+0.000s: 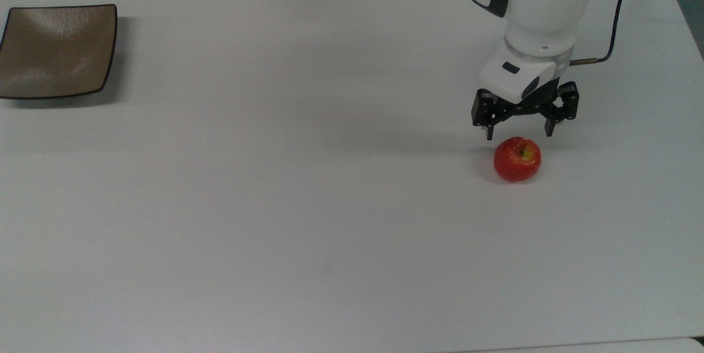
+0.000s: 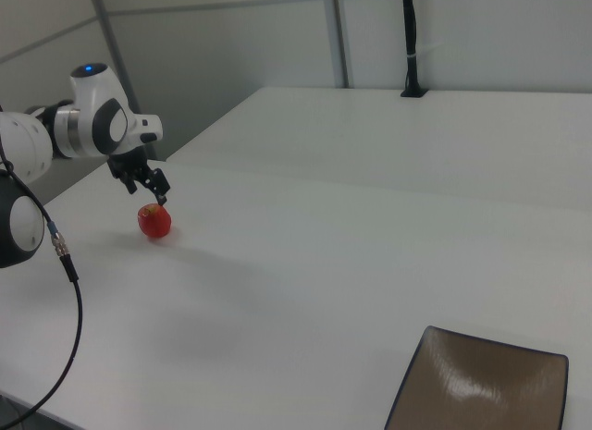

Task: Apples placed on a ceramic plate
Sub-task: 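Move the open gripper over the red apple and lower toward it, then close the gripper around the red apple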

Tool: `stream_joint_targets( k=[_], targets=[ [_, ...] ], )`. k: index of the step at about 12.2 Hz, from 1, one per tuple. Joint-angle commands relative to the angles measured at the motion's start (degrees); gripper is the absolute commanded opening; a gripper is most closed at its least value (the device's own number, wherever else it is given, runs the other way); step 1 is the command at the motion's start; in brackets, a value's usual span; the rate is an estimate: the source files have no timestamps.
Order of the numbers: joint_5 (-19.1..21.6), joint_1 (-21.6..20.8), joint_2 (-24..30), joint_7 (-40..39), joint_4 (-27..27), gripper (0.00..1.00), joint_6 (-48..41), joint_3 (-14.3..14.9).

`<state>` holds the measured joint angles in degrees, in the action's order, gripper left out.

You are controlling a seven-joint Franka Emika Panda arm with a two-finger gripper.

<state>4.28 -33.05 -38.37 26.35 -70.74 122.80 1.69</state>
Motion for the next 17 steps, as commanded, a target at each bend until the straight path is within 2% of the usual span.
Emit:
stream_joint_targets(
  k=[1,4,6,8,11,13,14,15,17],
  targets=[
    [-2.9,-1.1,-2.9,1.2,0.5,1.00,4.4,-0.1],
    [-4.5,-1.3,-5.0,1.4,0.5,1.00,7.2,-0.4],
    [-6.7,-1.1,-5.3,1.5,0.5,1.00,7.8,-1.9],
    [-7.2,-1.1,-6.4,1.9,0.7,1.00,9.2,-2.1],
    [-10.3,-1.1,-6.8,3.1,0.4,1.00,10.0,-2.2],
    [-10.7,-1.1,-6.7,3.2,0.4,0.26,9.8,-2.2],
    [-11.0,-1.1,-6.6,3.2,0.3,0.11,9.6,-2.2],
    [-11.0,-1.1,-6.5,3.1,0.3,0.05,9.5,-2.2],
    [-11.0,-0.9,-6.0,3.0,-0.4,0.05,9.4,-2.2]
  ],
)
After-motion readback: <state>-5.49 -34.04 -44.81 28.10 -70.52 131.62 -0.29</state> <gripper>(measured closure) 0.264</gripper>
